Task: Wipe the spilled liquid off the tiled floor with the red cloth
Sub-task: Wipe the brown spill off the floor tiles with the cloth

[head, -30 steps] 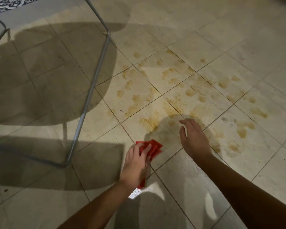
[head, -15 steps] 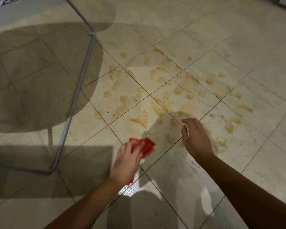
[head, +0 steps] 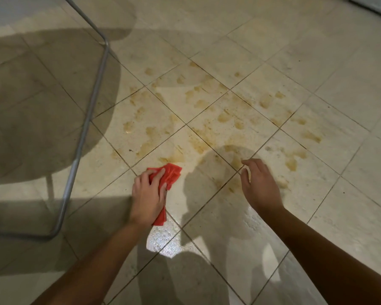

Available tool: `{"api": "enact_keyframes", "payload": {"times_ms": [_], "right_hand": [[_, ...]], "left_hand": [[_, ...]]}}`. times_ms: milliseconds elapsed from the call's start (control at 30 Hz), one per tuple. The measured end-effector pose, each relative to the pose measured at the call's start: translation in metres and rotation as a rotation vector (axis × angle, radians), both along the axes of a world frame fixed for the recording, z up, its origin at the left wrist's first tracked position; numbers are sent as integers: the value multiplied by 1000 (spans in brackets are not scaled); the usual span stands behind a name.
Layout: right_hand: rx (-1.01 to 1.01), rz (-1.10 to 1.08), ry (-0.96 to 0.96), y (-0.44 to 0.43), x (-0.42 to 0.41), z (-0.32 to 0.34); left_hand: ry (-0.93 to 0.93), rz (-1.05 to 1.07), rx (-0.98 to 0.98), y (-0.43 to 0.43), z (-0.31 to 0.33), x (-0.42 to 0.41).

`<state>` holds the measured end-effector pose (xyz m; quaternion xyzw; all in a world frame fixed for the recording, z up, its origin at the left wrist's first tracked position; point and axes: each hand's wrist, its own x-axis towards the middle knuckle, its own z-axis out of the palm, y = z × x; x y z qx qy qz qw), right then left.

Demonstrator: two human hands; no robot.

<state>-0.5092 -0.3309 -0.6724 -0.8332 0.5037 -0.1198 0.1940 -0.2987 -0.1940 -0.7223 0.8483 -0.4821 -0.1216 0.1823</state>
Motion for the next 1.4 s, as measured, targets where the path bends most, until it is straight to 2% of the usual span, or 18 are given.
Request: {"api": "enact_keyframes", "payload": {"times_ms": [100,233,333,400,533,633,700,767,900,1000,1100,1300,1400], "right_hand": [[23,3,9,4,-2,-3],[51,11,13,7,2,-4],[37,24,9,5,7,-1],[23,32,7,2,10,1],[15,19,7,-1,9,6],[2,21,7,-1,6,8],[1,18,2,-2,4,7],[9,11,0,-2,2,6],[24,1,8,-1,3,4],[25,1,11,-2,3,5],[16,-8,17,-5,1,8],[-12,-30,46,-15,-18,9],[-21,-42,58,-18,-27,7]], "left_hand": [[59,9,25,15,-2,-26],[-12,-270,38,3,-7,-42],[-72,-359,95,-17,-8,-30],[-85,-335,93,-30,-4,-20],[-49,-67,124,-35,2,17],[-60,97,42,-16,-1,30],[-59,132,-27,-2,-4,20],[-7,103,-2,6,0,-3],[49,-149,81,-7,4,-38],[6,-286,74,-31,2,-38],[2,-194,114,-46,1,-16],[-20,-7,14,-34,0,-24],[-37,-56,6,-20,-3,-52]]}}
